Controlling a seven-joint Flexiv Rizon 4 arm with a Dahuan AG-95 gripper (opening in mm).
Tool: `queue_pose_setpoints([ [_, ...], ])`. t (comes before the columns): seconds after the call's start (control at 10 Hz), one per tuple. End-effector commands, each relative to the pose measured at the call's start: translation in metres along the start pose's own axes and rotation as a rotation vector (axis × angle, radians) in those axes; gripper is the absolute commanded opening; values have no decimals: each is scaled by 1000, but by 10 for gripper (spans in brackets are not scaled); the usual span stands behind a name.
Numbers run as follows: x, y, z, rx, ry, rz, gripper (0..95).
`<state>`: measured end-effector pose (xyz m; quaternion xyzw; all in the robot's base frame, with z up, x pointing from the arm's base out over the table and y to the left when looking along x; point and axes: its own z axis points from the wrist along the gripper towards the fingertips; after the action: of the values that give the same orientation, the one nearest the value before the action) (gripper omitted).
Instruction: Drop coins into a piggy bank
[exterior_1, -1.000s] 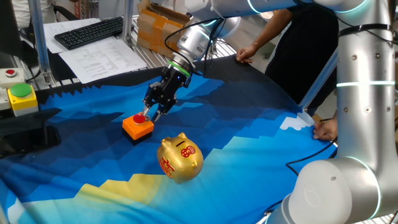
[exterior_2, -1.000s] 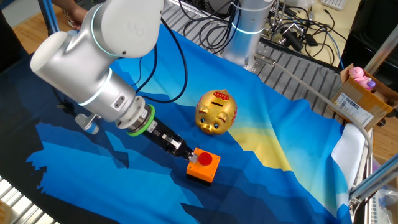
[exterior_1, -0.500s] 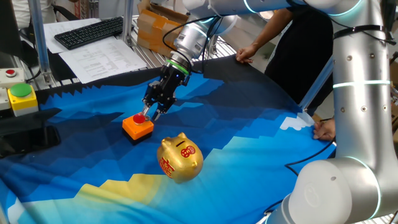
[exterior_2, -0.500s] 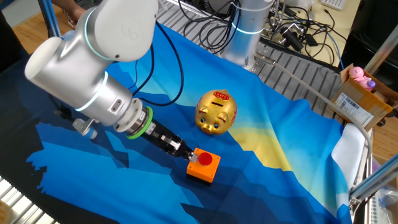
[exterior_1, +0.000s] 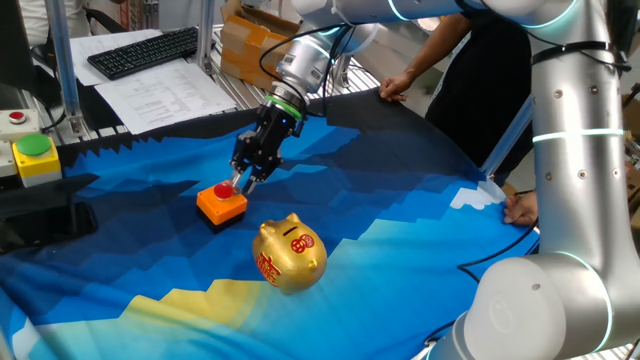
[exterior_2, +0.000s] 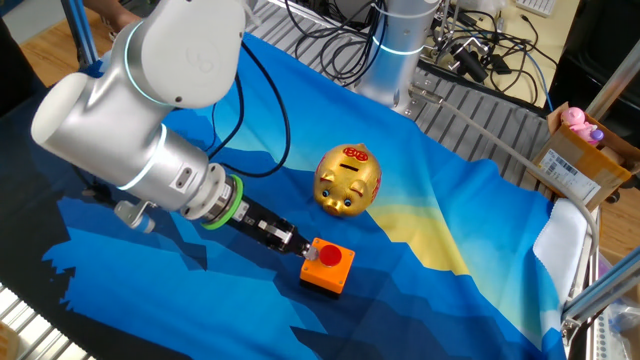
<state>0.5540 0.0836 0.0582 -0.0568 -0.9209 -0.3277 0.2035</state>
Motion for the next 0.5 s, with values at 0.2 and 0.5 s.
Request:
queue_pose_setpoints([
  [0.2, 5, 0, 2, 2, -6, 2, 190],
  [0.5, 5, 0, 2, 3, -6, 2, 190],
])
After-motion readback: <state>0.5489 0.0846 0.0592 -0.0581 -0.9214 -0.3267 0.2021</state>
